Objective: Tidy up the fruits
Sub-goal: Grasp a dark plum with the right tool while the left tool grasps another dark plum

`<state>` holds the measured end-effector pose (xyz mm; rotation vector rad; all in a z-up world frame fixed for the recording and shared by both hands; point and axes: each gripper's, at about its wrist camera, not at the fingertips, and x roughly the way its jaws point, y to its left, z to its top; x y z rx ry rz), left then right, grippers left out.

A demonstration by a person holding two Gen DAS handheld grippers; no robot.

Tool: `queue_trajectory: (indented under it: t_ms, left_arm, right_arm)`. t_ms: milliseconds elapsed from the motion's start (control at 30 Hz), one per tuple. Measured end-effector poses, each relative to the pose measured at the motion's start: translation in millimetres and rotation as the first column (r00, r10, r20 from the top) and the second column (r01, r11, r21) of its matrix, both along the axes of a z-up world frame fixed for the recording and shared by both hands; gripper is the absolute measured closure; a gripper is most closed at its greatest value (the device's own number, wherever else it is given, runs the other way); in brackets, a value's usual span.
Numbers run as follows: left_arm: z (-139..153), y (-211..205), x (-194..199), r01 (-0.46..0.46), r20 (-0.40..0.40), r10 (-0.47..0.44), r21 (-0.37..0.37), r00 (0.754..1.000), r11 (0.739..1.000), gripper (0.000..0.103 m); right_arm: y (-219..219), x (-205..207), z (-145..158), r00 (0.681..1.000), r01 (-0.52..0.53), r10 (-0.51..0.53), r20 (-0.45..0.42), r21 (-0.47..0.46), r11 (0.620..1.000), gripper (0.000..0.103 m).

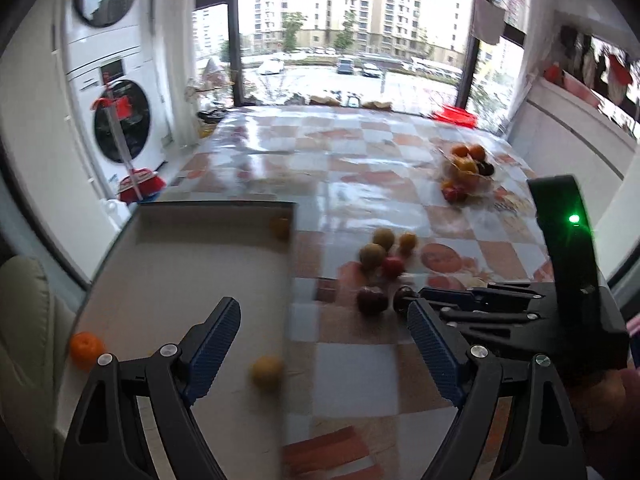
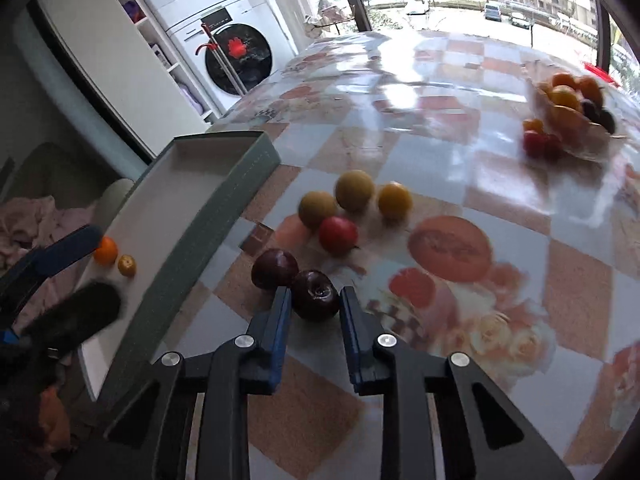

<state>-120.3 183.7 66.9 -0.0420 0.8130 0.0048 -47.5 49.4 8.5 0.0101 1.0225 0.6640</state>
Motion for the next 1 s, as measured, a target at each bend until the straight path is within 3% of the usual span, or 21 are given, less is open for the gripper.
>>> queue_trajectory:
  t_ms: [267,500,567,633,700,733,767,867,1000]
  left_arm:
    - [-27,-41,38,0.065,-0.077,-0.059,0.071,0.995,0.995,0.016]
    - [-63,-44,62,0.016,-0.196,-0.003,0.068,0.981,0.998,0.016]
    - [-65,-43,61,0.015,-0.190,-0.007,0.041,0.982,0.999,0.026]
    - [-63,-43,60,0.012,-0.183,-0.003,0.046,0.983,0.999,0.029]
    - [-62,-43,57,0.008,-0.160,0.002,0.062,0.987,0.998,0.040]
    - [-61,-44,56,0.022,-0.153,-0.014,0.054,0.988,0.998,0.062]
    - [-61,-41,56,0.040,-0.155,-0.037,0.013,0.987,0.999,0.068]
    - [-62,-41,54,0.046,-0.152,-0.042,0.022,0.988,0.999,0.076]
    - [-57,-36,44,0.054,-0.149,-0.056,-0.019,0.987,0.998,0.076]
  right_arm:
    - [-59,-17,4,0.991,0.136,-0.135,0.012,-0.017,0.991,0.076]
    - [-95,-31,5,0.979,0.205,-0.205,-0.005,0.028,0.978,0.076]
    - [-96,-34,6,0.978,0.208,-0.208,-0.008,0.036,0.977,0.076]
    - [-98,-37,6,0.978,0.207,-0.206,-0.008,0.040,0.978,0.076]
    - [-97,-40,6,0.978,0.207,-0.207,-0.005,0.042,0.977,0.076]
    - [-98,-41,7,0.978,0.208,-0.208,-0.004,0.045,0.977,0.076]
    - [-97,-42,8,0.978,0.209,-0.209,-0.004,0.047,0.977,0.076]
    - [-95,-43,9,0.977,0.211,-0.211,-0.010,0.050,0.976,0.076]
    - [-93,-46,10,0.977,0.212,-0.212,-0.010,0.040,0.976,0.076]
